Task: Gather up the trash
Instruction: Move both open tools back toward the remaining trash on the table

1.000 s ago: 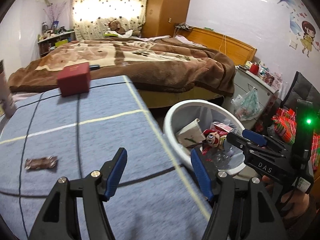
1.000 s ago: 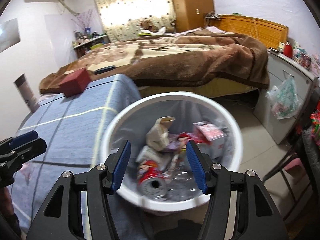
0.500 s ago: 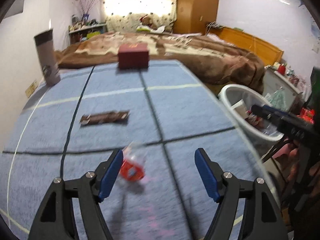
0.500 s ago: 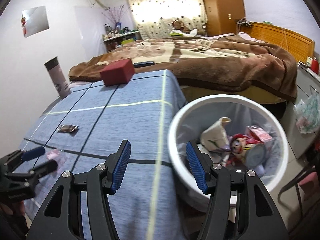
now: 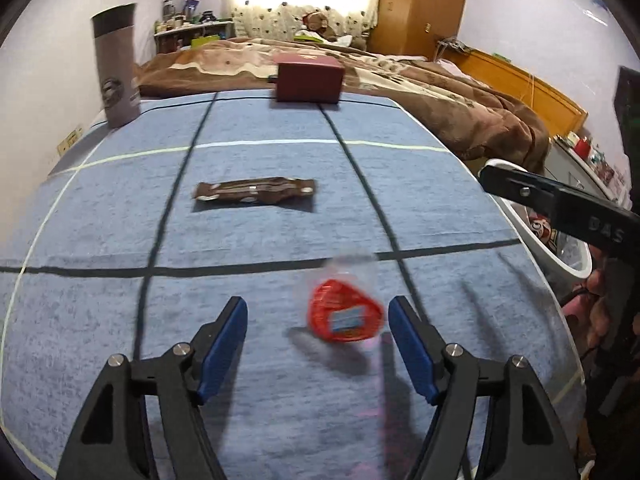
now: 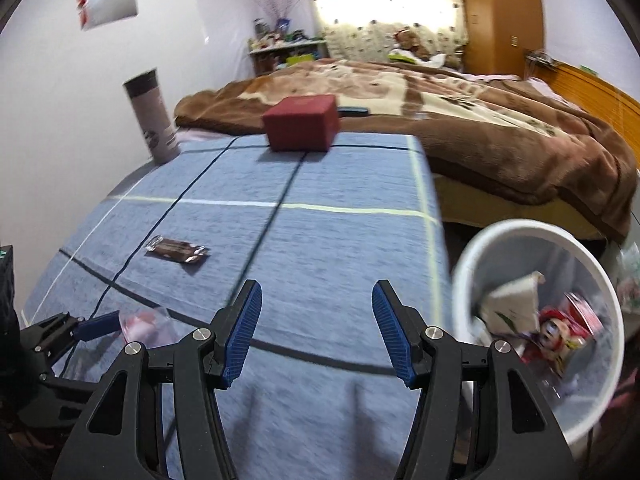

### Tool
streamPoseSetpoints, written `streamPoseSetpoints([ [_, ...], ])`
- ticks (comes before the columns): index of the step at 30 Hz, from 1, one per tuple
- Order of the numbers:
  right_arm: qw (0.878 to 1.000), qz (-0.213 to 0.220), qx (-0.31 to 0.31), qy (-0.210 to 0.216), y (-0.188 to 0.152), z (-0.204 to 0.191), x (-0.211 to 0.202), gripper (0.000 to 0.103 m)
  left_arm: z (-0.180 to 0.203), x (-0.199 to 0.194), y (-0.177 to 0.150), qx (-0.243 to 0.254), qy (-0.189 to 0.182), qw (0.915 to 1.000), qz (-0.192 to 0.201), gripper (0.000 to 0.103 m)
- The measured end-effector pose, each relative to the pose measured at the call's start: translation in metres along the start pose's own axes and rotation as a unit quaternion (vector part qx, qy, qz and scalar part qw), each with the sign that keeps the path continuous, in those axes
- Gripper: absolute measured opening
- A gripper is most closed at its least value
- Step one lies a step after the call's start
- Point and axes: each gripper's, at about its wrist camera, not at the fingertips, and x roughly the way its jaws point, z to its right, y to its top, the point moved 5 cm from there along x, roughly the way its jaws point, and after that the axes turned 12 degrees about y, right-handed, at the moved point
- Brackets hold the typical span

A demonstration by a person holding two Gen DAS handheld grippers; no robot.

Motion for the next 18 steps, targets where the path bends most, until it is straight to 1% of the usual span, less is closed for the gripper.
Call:
streamPoseSetpoints([
  [2,1.000,-0.012,-0.013,0.012,0.004,-0.009,0.010,0.059,-0.008,0.001,-0.001,-0.005,-0.002,1.0000,-0.002,0.061],
  [3,1.000,-0.016,-0.020,0.016,0.006,-0.014,0.015,0.059,-0.012,0.002,-0.002,-0.005,-0.001,1.0000,-0.002,0.059],
  [4,0.999,-0.017,-0.024,0.019,0.007,-0.017,0.016,0.059,-0.015,0.002,-0.002,-0.007,-0.001,1.0000,-0.002,0.054],
  [5,0.999,-0.024,-0.030,0.027,0.009,-0.023,0.023,0.059,-0.019,0.002,-0.002,-0.010,-0.002,0.9999,-0.002,0.053],
  [8,0.997,-0.036,-0.044,0.046,0.013,-0.036,0.033,0.059,-0.028,0.003,0.000,-0.022,-0.004,0.9997,-0.002,0.053],
  [12,0.995,-0.050,-0.063,0.060,0.016,-0.049,0.047,0.059,-0.038,0.005,0.001,-0.032,-0.001,0.9995,-0.004,0.053],
  [15,0.991,-0.067,-0.077,0.084,0.017,-0.060,0.060,0.059,-0.042,0.006,0.002,-0.035,-0.003,0.9993,-0.007,0.053],
  [18,0.989,-0.078,-0.084,0.094,0.018,-0.067,0.069,0.059,-0.043,0.005,0.001,-0.041,-0.006,0.9991,-0.007,0.053],
])
